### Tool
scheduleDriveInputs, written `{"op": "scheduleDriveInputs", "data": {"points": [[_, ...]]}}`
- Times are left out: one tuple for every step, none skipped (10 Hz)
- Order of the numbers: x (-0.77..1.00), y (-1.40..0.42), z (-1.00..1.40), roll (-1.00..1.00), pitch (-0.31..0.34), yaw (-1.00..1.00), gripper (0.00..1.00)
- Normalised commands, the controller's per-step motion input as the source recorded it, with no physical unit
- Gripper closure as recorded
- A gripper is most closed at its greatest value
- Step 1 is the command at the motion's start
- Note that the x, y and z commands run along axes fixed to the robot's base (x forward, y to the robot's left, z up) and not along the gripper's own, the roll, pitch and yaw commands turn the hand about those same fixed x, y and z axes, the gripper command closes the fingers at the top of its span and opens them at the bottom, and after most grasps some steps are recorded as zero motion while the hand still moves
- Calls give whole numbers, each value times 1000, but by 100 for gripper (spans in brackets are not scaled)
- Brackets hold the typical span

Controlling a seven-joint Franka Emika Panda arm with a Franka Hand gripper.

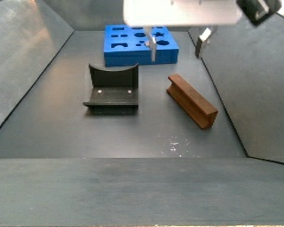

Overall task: Pick up the arch object. Move up. Place the arch object on the fixture. Regrasp the arch object. Rotate the arch object. Move to above the board. Insert the arch object.
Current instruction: Pick up the arch object.

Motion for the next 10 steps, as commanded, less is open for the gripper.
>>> {"op": "scheduleDriveInputs", "data": {"points": [[-111,-31,-834,-20,-163,223,0],[-54,-100,-846,-17,-147,243,0],[-80,-151,-854,0,-140,263,0],[-123,-183,-871,0,-151,263,0],[-94,-186,-826,0,-146,283,0],[-131,-171,-869,0,-146,289,0],[-117,-163,-863,0,-146,291,0],[-171,-134,-874,0,-161,269,0],[-66,-83,-780,0,-159,237,0],[-203,-34,-834,0,-194,186,0]]}}
